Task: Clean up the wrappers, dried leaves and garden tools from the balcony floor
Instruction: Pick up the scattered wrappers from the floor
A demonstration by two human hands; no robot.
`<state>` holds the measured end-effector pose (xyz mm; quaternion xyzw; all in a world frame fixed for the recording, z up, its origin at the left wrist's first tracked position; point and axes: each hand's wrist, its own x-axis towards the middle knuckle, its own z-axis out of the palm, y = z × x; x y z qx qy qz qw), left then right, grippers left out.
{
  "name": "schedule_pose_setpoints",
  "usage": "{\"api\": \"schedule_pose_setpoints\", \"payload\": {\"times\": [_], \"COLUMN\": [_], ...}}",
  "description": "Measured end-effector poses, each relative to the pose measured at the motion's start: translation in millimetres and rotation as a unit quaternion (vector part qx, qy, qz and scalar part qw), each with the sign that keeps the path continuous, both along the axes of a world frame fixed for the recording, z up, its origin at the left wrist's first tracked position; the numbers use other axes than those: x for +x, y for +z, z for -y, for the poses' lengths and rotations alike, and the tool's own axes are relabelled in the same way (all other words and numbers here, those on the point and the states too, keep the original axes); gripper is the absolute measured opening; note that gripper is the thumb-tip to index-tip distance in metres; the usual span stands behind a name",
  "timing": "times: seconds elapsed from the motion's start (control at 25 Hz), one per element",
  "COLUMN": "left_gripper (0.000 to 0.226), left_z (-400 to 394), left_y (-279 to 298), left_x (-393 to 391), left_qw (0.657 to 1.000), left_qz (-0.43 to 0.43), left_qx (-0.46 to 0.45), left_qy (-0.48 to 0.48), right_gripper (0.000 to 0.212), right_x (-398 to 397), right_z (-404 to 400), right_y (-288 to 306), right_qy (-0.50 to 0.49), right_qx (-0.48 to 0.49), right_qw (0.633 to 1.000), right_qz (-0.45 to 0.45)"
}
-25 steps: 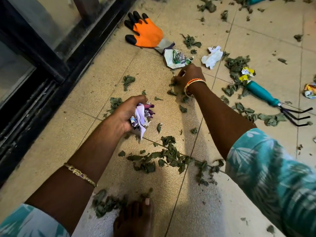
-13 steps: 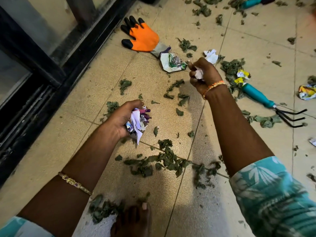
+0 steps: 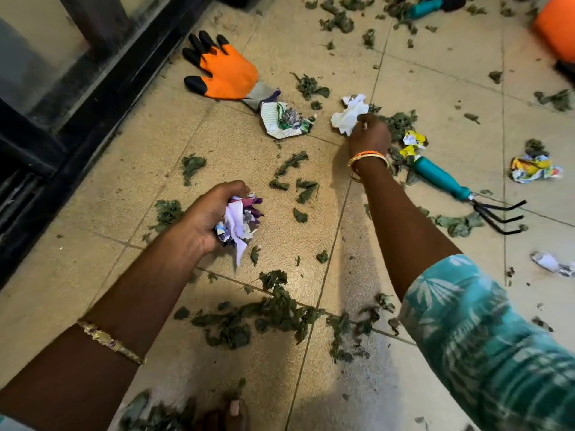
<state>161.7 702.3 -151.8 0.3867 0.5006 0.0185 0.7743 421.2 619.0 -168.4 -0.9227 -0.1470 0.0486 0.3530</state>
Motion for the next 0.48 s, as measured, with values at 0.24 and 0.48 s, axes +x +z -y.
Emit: {"api": "schedule_pose_setpoints", "payload": {"times": [0.24, 0.48], "left_gripper": [0.014, 0.024], "left_z": [-16, -17], "left_y": [-10, -8], "left_x": [7, 15], "left_qw": [1.000, 1.000], "left_qz": [0.008, 0.009], "left_qx": [-0.007, -0.001], "left_qy": [-0.009, -0.026], "right_gripper": [0.057, 0.030], "right_x": [28, 25], "right_z": [-29, -15], "right_y": [-22, -27], "right_qy": [0.023, -0.060], "right_qx": [-0.069, 0.106], "right_qw": [0.997, 0.993], "right_qz": [0.014, 0.003]}}
